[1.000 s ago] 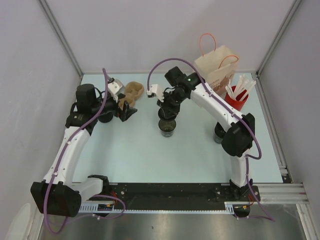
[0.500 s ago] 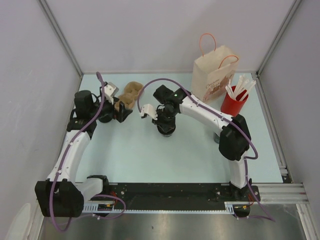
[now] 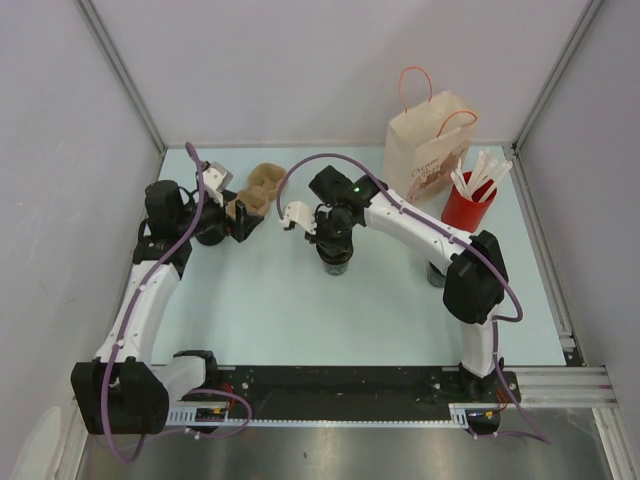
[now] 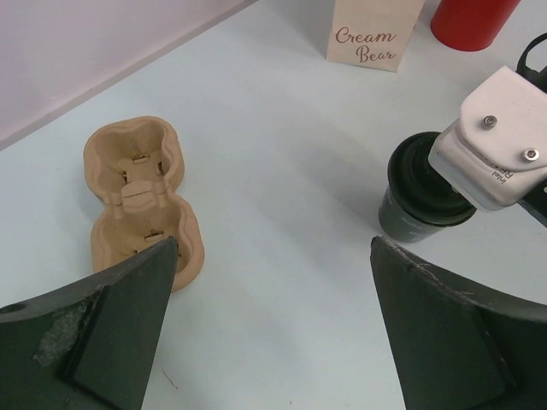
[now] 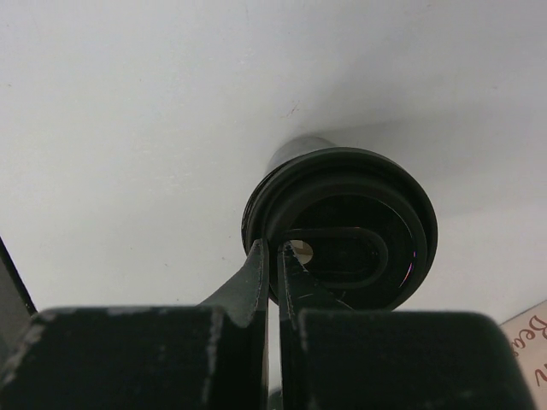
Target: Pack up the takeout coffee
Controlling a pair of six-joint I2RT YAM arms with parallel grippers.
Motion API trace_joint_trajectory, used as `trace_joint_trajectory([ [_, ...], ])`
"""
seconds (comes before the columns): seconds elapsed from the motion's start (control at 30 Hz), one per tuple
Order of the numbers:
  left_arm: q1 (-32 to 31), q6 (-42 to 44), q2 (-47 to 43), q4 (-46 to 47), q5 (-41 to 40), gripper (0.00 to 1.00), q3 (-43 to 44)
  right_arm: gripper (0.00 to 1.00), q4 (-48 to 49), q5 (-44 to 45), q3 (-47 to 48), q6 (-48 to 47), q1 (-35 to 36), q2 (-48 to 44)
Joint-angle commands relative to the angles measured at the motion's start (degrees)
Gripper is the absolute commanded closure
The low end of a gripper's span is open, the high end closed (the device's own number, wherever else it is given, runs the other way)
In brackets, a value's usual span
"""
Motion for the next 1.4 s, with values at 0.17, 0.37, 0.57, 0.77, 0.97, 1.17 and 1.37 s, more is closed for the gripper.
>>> trace_joint_trajectory([
  [0.17,0.5,-0.5,-0.8,2.5,2.1,0.01,-0.5,1.00,-1.0,-1.4,0.0,-0.1,-1.1,-1.7],
  [0.37,0.5,-0.8,-0.3,3.1,2.4,0.01,-0.8,1.00,-2.1,-4.8,0.3,0.2,-3.0,-1.6],
  [0.57,0.6,-0.9,-0.3,3.3,2.3,0.01,-0.9,1.00,-2.5,-7.7,0.3,-0.3,-3.4,-1.7],
  [0.77,0.5,-0.8,-0.4,3.2,2.2,0.01,-0.9,1.00,-1.3,-7.6,-0.2,0.2,-2.6,-1.3],
  [0.97,0.5,-0.8,-0.4,3.3,2.2,0.01,-1.1,1.00,-0.3,-5.3,-1.0,0.4,-1.5,-0.8],
  [1.17,0.5,-0.8,-0.2,3.4,2.4,0.01,-1.2,1.00,-0.3,-4.5,-1.2,0.3,-1.1,0.1],
  [1.37,0.5,-0.9,-0.3,3.4,2.5,0.00,-1.2,1.00,0.0,-4.6,-1.7,0.2,-1.2,0.3],
])
